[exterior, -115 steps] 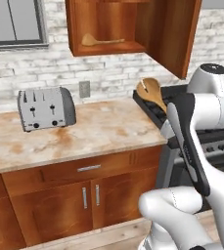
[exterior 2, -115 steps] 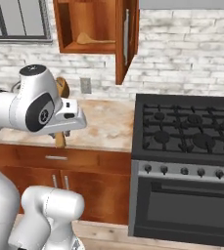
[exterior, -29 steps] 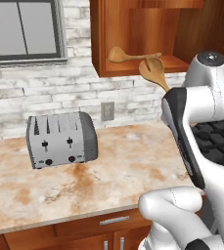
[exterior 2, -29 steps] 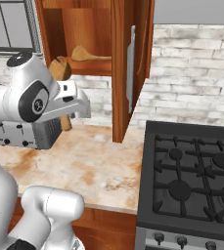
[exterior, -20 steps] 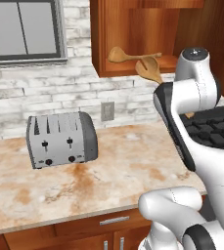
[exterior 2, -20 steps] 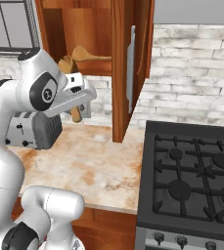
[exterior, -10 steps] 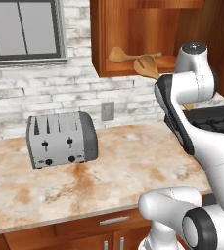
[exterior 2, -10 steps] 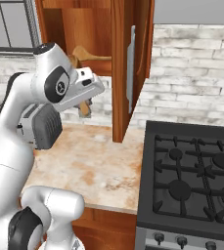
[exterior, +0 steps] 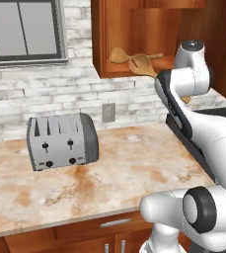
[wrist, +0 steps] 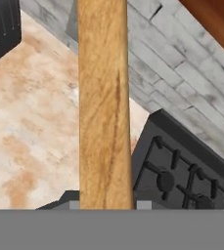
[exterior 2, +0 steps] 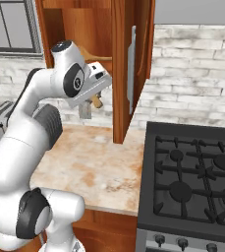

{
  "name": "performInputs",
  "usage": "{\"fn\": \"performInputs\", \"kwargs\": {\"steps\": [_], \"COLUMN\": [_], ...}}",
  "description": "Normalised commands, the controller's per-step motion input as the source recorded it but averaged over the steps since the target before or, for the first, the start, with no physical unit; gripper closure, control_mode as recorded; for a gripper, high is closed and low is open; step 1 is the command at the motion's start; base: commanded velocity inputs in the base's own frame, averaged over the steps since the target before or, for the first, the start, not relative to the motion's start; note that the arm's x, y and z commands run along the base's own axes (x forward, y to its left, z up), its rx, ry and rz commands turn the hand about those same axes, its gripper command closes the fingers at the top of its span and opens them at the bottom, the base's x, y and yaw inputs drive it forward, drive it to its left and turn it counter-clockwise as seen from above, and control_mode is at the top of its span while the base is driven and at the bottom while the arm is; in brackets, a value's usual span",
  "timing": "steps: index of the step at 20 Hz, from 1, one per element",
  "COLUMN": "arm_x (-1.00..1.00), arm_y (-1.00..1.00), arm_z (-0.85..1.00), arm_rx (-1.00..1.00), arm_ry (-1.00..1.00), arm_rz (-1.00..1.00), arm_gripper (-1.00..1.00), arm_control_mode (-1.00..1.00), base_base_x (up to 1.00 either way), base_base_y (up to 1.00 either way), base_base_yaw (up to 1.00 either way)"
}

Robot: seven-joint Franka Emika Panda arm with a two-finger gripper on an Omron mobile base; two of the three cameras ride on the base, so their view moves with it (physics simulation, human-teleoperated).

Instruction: Organize the utensils by type. Pick up the wooden spoons from the counter and place them in the open cabinet. Then pick up the metallic utensils from the counter and place them in the open drawer.

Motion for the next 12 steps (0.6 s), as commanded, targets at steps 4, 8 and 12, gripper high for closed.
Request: {"fn": "performInputs", "kwargs": {"steps": [4,8,12], "arm_x": [0.38,0.23,0.42], "arm_y": [-0.22,-0.06,0.0], "arm_z": [0.06,0.16,0.33], "arm_rx": [0.0,0.0,0.0], "arm_ry": [0.0,0.0,0.0], "arm_rz": [0.16,0.12,0.09], "arm_gripper": [1.0,1.0,1.0], "arm_control_mode": [-1.0,-1.0,-1.0], "base_base_x": [0.0,0.0,0.0], "base_base_y": [0.0,0.0,0.0], "base_base_yaw": [0.0,0.0,0.0]}}
